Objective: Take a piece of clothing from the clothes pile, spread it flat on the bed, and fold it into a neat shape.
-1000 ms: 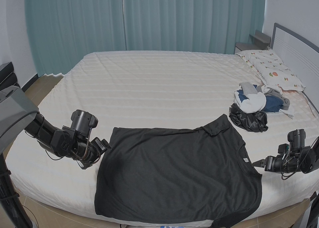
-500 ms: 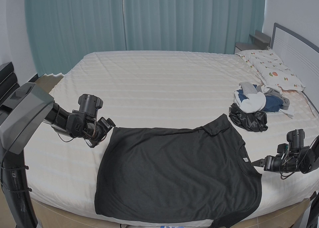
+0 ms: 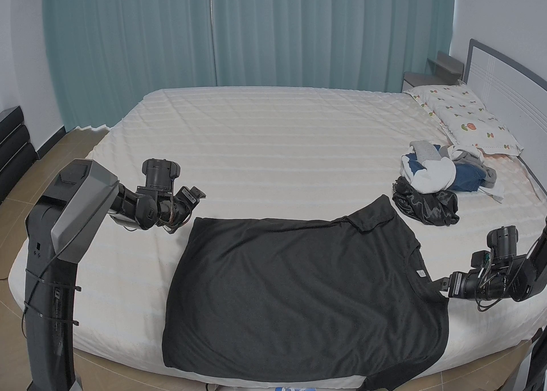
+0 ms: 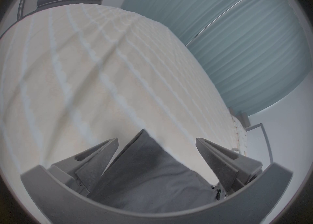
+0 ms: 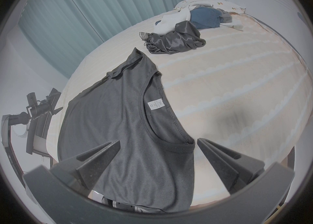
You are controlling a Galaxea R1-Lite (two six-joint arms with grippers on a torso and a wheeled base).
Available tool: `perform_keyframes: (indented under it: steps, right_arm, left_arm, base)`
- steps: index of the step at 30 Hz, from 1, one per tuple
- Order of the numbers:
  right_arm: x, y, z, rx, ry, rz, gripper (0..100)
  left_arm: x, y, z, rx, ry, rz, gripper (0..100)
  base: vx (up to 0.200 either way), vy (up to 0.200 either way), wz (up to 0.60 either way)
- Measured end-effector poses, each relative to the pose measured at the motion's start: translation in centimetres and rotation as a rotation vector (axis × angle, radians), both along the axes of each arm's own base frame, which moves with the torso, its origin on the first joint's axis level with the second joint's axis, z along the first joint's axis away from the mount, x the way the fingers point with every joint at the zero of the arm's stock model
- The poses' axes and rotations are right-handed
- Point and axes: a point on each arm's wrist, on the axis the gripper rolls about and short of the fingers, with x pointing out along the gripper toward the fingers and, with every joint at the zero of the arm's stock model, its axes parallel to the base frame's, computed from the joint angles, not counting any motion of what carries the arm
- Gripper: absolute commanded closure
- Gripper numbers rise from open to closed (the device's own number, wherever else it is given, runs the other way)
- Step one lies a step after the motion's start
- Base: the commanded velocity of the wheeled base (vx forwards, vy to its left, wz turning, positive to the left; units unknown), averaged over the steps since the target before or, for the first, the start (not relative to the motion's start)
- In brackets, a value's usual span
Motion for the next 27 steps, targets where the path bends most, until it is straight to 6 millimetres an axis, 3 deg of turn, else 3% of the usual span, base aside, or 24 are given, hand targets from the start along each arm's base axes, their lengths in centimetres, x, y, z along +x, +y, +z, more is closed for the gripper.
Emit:
perform_keyframes:
  steps: [8,19,20,27]
  right_arm:
    - [0.3,0.9,0.0,0.047,0.002,-0.043,0]
    - [0.6,1.2,-0.1,0.051,-0.008,-0.040,0]
    - [0.6,1.2,-0.1,0.052,-0.008,-0.039,0]
    - [1.1,1.7,0.2,0.070,-0.045,-0.042,0]
  left_arm:
    - [1.2,-0.4,-2.3,-0.009,-0.068,-0.007,0]
    - [1.5,-0.9,-4.4,0.014,-0.042,-0.028,0]
    - [1.6,-0.9,-4.5,0.016,-0.041,-0.029,100]
    - [1.9,-0.8,-4.9,0.046,-0.049,0.014,100]
  base:
    - [0.000,0.000,0.00]
    - [0.000,0.000,0.00]
    - [0.000,0.000,0.00]
    - [0.000,0.000,0.00]
